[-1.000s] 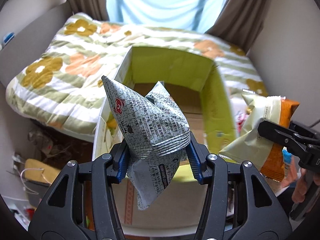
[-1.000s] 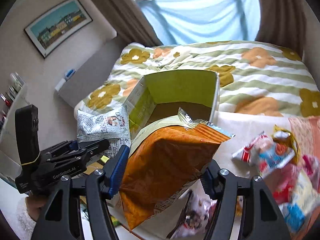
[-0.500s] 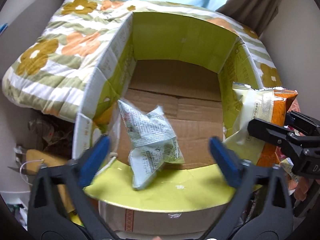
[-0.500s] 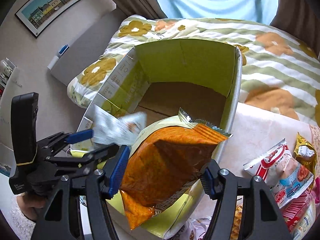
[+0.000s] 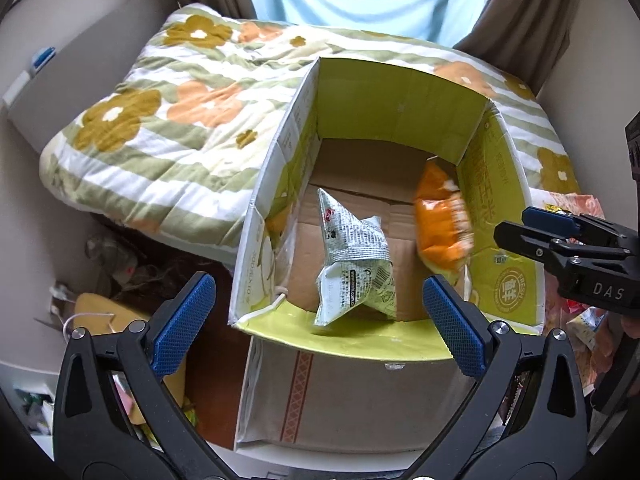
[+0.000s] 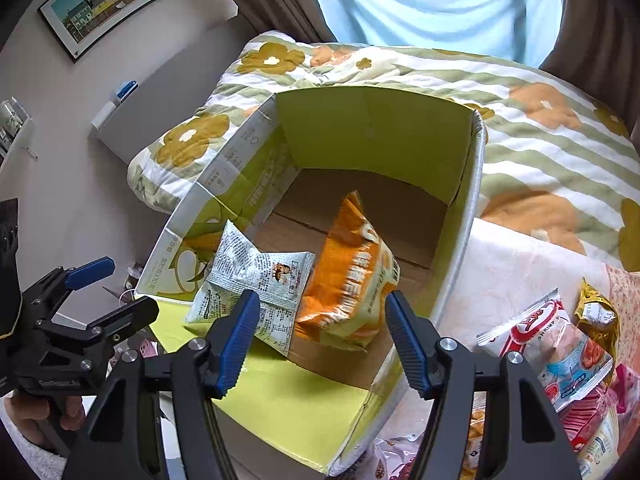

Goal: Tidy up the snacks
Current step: 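Withdraw both open tools from the box back toward the snacks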

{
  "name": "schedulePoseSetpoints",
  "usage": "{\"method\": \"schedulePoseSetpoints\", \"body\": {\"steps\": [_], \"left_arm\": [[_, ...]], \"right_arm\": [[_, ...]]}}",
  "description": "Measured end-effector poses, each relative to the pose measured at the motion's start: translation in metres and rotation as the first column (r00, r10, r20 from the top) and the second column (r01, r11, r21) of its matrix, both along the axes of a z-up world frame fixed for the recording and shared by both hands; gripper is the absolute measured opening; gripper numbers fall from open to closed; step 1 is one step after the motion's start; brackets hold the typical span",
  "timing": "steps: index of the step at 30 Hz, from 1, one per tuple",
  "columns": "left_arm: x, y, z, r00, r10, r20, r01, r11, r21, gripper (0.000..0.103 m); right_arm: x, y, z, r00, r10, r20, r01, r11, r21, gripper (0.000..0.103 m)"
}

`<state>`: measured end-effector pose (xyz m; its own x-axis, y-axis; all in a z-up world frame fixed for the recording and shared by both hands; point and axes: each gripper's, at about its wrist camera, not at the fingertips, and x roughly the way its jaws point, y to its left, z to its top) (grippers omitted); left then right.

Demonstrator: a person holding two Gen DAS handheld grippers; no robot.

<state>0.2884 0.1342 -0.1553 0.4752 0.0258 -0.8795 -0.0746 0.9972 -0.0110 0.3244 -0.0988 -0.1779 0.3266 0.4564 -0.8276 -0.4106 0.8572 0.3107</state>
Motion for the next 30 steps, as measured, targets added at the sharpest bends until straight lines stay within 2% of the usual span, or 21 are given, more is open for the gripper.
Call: {"method": "schedulePoseSetpoints", "body": {"steps": [9, 15, 16, 18, 20, 30], "left_arm": [[-0.017, 0.001, 0.012, 0.999, -0.016, 0.035, 0.017, 1.0, -0.021, 0.103], [-0.039, -0.002, 0.035, 0.993, -0.051, 0.102, 0.054, 0.998, -0.024, 0.103], [-0.044, -0.004, 0.039, 0.992, -0.059, 0.111, 0.062, 0.998, -0.025, 0.103], [-0.053, -0.006, 0.044, 0.99, -0.072, 0.122, 0.076, 0.997, -0.028, 0.103], [-0.062, -0.009, 0.049, 0.987, -0.087, 0.132, 0.093, 0.995, -0.04, 0.103], [-0.102, -0.037, 0.057, 0.97, -0.191, 0.149, 0.207, 0.974, -0.095, 0.103]], "right_arm": [[-0.016, 0.0, 0.013, 0.999, -0.033, 0.028, 0.033, 0.999, 0.002, 0.061], [-0.036, -0.008, 0.036, 0.996, -0.063, 0.066, 0.062, 0.998, 0.012, 0.062], [-0.041, -0.012, 0.04, 0.994, -0.08, 0.075, 0.079, 0.997, 0.011, 0.064], [-0.052, -0.018, 0.05, 0.988, -0.109, 0.112, 0.107, 0.994, 0.019, 0.083], [-0.065, -0.023, 0.058, 0.98, -0.128, 0.15, 0.125, 0.992, 0.032, 0.097], [-0.134, -0.068, 0.085, 0.921, -0.297, 0.253, 0.285, 0.955, 0.082, 0.097]]}}
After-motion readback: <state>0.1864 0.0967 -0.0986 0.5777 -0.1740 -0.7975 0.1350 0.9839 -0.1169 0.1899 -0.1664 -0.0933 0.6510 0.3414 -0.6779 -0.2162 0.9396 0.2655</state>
